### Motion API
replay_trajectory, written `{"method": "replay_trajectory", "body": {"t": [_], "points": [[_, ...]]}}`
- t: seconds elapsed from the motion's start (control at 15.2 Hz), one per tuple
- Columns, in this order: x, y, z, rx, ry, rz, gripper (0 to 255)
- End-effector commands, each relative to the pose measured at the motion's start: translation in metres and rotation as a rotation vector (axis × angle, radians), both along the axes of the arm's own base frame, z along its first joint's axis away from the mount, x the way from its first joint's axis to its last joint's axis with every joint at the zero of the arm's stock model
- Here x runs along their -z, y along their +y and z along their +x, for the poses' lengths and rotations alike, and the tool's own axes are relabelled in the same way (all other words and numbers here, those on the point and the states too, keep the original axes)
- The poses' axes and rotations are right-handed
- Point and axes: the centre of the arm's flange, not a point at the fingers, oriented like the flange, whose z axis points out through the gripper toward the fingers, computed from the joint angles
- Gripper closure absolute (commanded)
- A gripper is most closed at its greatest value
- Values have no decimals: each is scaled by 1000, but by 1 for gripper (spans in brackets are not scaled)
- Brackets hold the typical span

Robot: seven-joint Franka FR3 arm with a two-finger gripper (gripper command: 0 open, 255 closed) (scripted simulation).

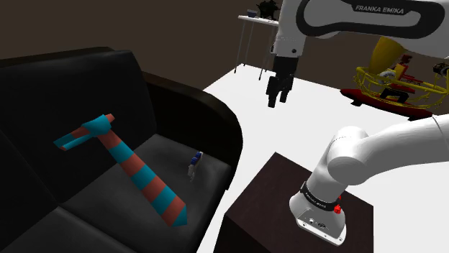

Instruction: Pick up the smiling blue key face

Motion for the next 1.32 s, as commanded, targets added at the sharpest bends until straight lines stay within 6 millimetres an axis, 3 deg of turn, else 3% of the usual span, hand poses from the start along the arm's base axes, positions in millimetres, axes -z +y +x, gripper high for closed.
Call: {"method": "replay_trajectory", "body": {"t": [0.0,0.59,1.25], "points": [[0,0,0,0,0,0,0],[85,75,24,347,-63,-70,0],[182,134,84,733,-134,-147,0]]}}
